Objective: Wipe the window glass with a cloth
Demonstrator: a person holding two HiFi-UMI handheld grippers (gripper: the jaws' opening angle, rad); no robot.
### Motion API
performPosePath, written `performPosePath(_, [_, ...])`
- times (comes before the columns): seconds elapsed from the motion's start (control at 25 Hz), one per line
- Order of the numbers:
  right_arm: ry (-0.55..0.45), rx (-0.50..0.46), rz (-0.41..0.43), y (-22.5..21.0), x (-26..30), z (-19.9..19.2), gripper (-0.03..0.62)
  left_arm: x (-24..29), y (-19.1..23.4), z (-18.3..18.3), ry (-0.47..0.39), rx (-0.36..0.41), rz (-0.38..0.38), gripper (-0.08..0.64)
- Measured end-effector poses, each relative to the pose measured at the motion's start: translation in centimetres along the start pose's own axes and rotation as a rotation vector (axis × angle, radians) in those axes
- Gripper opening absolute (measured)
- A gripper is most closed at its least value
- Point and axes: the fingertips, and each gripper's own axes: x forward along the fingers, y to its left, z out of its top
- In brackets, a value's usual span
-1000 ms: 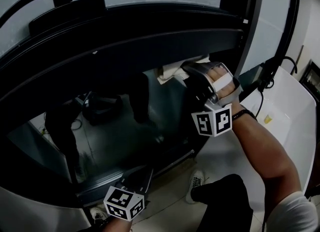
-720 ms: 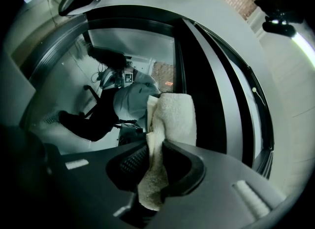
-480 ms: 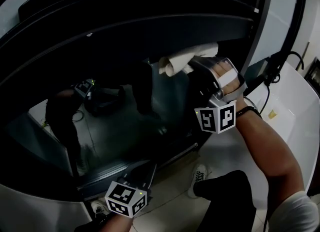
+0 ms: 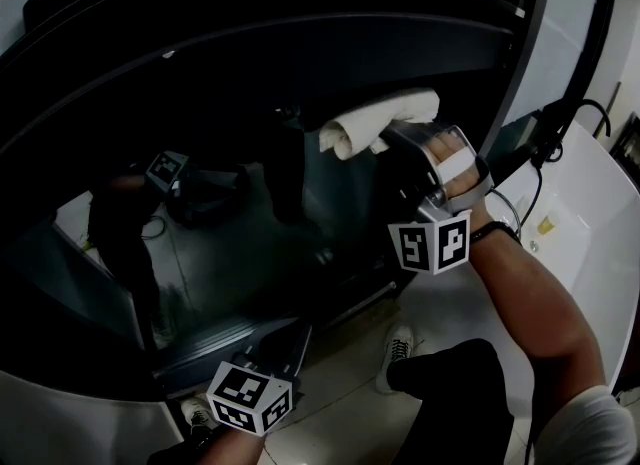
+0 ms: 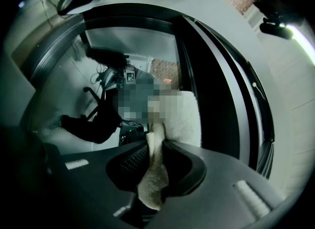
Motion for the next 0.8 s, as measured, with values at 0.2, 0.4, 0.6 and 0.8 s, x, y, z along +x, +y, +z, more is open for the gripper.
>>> performPosePath(0.2, [0.021, 0.014, 0.036, 2.3, 1.7, 0.6, 0.061, -0.3, 2.5, 0.0, 0.015, -0.019, -0.010, 0.017])
performPosePath(0.4, [0.037, 0.020, 0.048, 3.8, 1.7, 0.5, 0.061, 0.0, 3.0, -0.3, 0.017, -0.024, -0.014, 0.017])
performPosePath(0.6, [0.054, 0.012, 0.058, 7.0, 1.5, 2.4, 0.061, -0.7, 4.6, -2.3, 0.010, -0.021, -0.029, 0.017])
performPosePath(0.8, [0.062, 0.031, 0.083, 8.0, 1.8, 1.8, 0.061, -0.4, 4.9, -1.6, 0.031, -0.034, -0.033, 0.017])
